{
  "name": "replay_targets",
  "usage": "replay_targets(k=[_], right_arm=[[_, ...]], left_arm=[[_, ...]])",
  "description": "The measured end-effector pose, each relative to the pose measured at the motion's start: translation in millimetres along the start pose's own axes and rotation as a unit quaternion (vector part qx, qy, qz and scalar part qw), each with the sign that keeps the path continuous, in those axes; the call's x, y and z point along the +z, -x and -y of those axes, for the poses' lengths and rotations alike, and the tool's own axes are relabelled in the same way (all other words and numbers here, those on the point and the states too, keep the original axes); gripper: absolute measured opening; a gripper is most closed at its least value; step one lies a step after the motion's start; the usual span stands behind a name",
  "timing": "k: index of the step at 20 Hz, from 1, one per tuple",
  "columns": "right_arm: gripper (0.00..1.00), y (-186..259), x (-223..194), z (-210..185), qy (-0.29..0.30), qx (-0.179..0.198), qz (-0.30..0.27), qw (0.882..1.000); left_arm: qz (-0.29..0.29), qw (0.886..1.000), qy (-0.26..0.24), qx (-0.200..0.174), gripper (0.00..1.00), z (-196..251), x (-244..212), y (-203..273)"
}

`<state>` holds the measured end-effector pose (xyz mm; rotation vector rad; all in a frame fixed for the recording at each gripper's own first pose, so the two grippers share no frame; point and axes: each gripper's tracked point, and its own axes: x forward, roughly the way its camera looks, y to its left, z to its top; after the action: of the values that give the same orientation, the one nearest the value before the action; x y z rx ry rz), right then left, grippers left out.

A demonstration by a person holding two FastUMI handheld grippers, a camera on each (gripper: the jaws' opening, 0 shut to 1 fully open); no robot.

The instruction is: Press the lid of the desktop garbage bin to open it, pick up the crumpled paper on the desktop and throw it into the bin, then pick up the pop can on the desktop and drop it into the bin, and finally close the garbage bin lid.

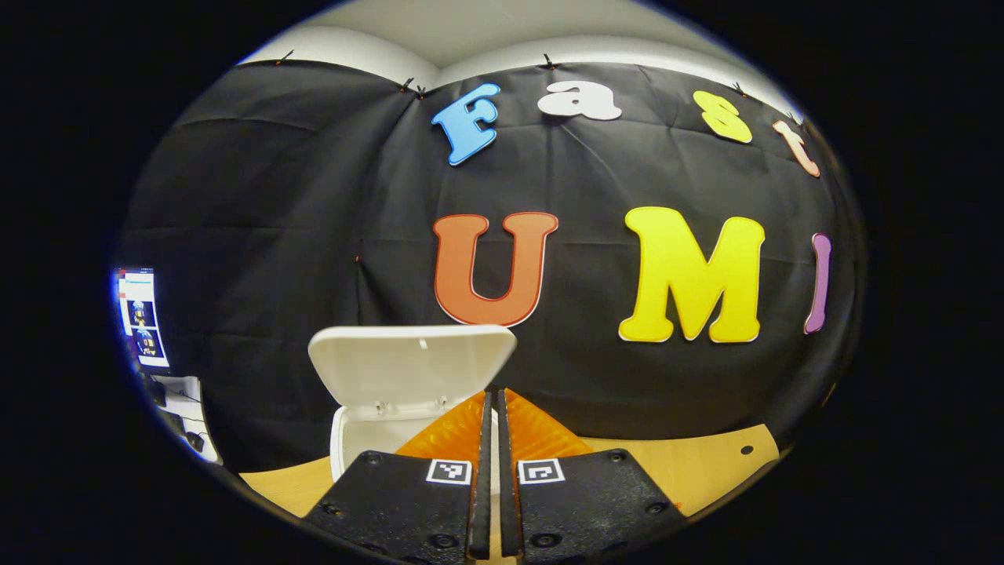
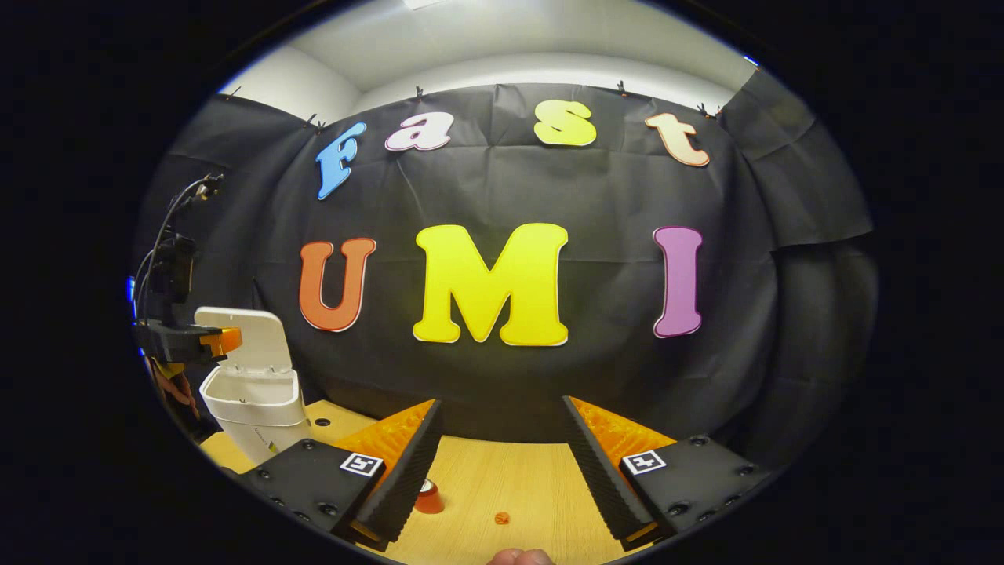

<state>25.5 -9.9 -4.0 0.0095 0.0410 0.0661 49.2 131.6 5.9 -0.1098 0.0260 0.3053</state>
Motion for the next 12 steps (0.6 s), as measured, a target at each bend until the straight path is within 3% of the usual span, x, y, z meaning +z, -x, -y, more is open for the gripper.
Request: replay_targets(k=[1, 4, 7, 8, 9, 11, 12], right_arm=[[0.94, 1.8, 0.0, 1.8, 0.001, -0.002, 0.0, 1.0], [0.94, 9.0, 0.4, 8.0, 0.014, -0.007, 0.003, 1.0], [0.94, 14.3, 1.1, 12.8, 0.015, -0.013, 0.005, 1.0], [0.94, 16.5, 0.3, 14.9, 0.017, -0.015, 0.005, 1.0], [0.94, 18.4, 1.1, 16.9, 0.016, -0.017, 0.005, 1.0], [0.94, 20.5, 1.1, 20.6, 0.018, -0.022, 0.005, 1.0], [0.94, 21.3, 1.2, 20.6, 0.02, -0.023, 0.004, 1.0]], left_arm=[[-0.001, 1.0, 0.002, -0.016, 0.09, 8.8, 0.6, 3.5], [-0.003, 0.998, -0.001, -0.069, 0.34, 38.2, 0.8, 14.3], [0.0, 0.995, -0.004, -0.1, 0.39, 54.9, 0.9, 23.0], [0.002, 0.994, -0.001, -0.11, 0.46, 61.2, 1.5, 26.1], [0.006, 0.993, -0.002, -0.119, 0.44, 66.3, 2.7, 28.4], [0.025, 0.99, -0.005, -0.138, 0.76, 77.3, 7.5, 33.5], [0.029, 0.988, -0.009, -0.151, 0.87, 81.7, 8.7, 37.8]])
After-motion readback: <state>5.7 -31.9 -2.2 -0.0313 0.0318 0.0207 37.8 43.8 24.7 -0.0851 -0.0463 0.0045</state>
